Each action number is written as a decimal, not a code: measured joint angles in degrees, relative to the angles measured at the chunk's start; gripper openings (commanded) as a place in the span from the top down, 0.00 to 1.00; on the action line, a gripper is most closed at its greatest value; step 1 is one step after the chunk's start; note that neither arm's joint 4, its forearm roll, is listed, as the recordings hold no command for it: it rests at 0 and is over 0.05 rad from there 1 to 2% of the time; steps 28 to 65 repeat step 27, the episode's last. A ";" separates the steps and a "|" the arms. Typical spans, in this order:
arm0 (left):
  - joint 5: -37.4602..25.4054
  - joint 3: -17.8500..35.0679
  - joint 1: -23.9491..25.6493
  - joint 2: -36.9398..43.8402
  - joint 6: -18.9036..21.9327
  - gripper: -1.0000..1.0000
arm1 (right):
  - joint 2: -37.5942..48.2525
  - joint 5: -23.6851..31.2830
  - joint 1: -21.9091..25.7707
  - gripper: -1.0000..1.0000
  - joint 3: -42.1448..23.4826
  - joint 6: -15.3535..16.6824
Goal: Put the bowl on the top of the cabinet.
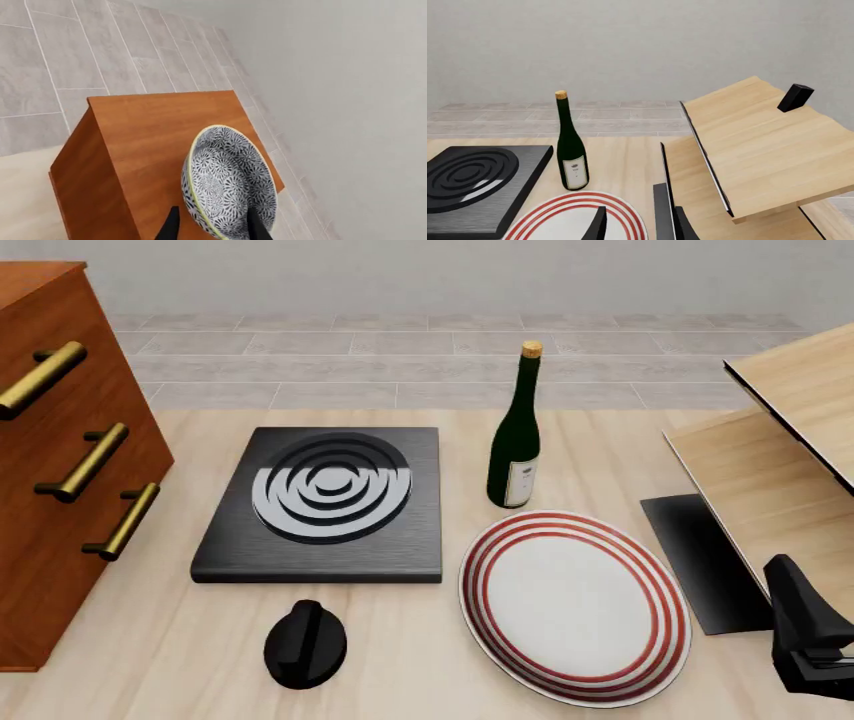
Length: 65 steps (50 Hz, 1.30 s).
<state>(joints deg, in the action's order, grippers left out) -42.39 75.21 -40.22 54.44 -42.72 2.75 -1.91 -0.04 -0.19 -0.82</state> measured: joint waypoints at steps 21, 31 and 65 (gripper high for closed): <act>-2.76 -3.37 1.17 -17.05 -3.89 0.00 | -0.01 0.00 0.00 0.00 0.00 0.00; -4.07 -4.81 3.15 -22.20 -4.59 0.00 | -0.01 0.01 0.00 0.00 0.00 0.00; -4.07 -4.81 3.15 -22.20 -4.59 0.00 | -0.01 0.01 0.00 0.00 0.00 0.00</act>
